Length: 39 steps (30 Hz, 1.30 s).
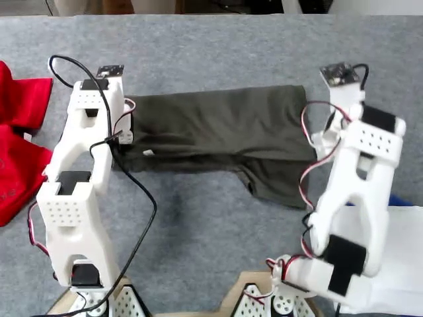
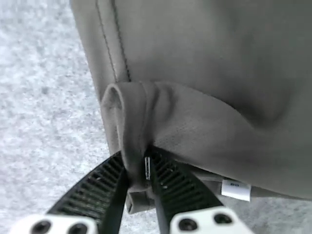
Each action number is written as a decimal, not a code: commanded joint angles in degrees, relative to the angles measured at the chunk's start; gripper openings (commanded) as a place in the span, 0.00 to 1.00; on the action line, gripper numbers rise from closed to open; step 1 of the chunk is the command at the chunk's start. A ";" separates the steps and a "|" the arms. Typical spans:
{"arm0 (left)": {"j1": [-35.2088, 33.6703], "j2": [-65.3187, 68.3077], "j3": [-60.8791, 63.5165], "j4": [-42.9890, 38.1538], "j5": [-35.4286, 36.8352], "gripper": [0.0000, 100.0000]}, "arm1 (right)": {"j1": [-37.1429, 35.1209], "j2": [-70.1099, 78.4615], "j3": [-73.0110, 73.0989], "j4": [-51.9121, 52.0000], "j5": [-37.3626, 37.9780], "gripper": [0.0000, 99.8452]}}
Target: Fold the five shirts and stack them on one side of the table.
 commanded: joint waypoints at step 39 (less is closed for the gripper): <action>1.32 -15.52 -0.44 15.82 -13.10 0.17 | -1.19 -8.22 3.21 -1.32 5.71 0.18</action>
